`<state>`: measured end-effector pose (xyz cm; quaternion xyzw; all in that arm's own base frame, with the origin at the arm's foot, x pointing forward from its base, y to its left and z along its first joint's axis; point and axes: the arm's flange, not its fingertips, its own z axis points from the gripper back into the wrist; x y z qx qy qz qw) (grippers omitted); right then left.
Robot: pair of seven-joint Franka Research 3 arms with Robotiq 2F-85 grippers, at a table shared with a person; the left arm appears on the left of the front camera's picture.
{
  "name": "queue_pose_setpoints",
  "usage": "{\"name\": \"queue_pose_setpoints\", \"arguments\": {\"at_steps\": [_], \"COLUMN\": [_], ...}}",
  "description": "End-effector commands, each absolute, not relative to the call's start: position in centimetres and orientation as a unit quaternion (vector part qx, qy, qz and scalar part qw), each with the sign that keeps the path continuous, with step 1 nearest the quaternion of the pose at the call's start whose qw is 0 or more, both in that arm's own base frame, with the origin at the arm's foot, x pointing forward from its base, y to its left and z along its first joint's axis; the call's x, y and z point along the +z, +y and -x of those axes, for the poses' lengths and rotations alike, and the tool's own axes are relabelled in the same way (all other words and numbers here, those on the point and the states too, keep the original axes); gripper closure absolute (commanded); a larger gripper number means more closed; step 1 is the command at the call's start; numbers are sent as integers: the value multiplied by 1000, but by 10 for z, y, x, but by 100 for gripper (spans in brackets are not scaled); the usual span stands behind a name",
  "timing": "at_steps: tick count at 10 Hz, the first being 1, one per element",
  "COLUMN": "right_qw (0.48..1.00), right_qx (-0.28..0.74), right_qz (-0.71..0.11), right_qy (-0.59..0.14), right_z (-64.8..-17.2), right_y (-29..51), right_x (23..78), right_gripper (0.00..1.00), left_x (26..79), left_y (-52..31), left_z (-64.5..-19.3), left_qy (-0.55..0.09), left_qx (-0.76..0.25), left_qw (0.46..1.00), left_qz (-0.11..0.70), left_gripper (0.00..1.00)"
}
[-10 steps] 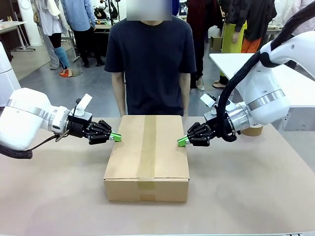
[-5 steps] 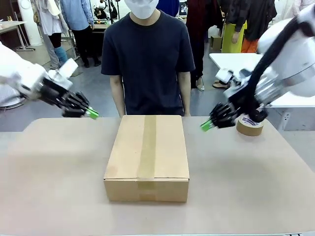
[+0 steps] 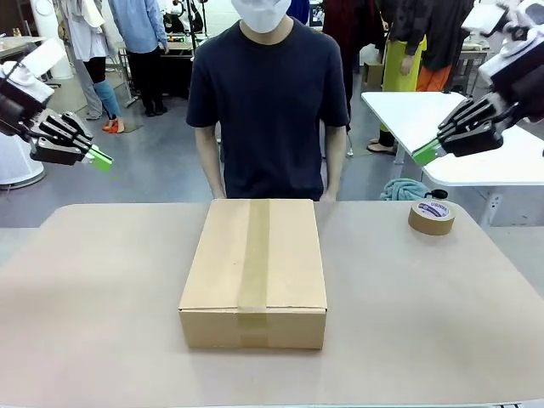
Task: Wrap the clocks to prevent damage.
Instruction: After the human seals the box with tape, release both hands from the side flaps of the Package Box.
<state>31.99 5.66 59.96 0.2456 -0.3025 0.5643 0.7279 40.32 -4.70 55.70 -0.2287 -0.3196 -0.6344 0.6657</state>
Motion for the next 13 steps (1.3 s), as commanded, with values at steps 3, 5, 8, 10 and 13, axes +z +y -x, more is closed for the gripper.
{"name": "queue_pose_setpoints", "arguments": {"at_steps": [3, 5, 8, 10, 13], "right_qw": [729, 729, 729, 729, 729], "right_qx": [567, 567, 567, 567, 567], "right_qz": [-246, -246, -246, -246, -246], "right_qy": [-294, -294, -294, -294, -294], "right_z": [-325, -325, -325, -325, -325], "right_y": [60, 60, 60, 60, 60], "right_x": [593, 593, 593, 593, 593], "right_gripper": [99, 99, 99, 99, 99], "left_x": [544, 544, 544, 544, 543], "left_y": [-61, -61, -61, -61, -61], "left_z": [-411, -411, -411, -411, -410], "left_qy": [-306, -306, -306, -306, -306], "left_qx": [-641, -641, -641, -641, -641], "left_qw": [664, 664, 664, 664, 662], "left_qz": [232, 232, 232, 232, 240], "left_gripper": [100, 100, 100, 100, 100]}}
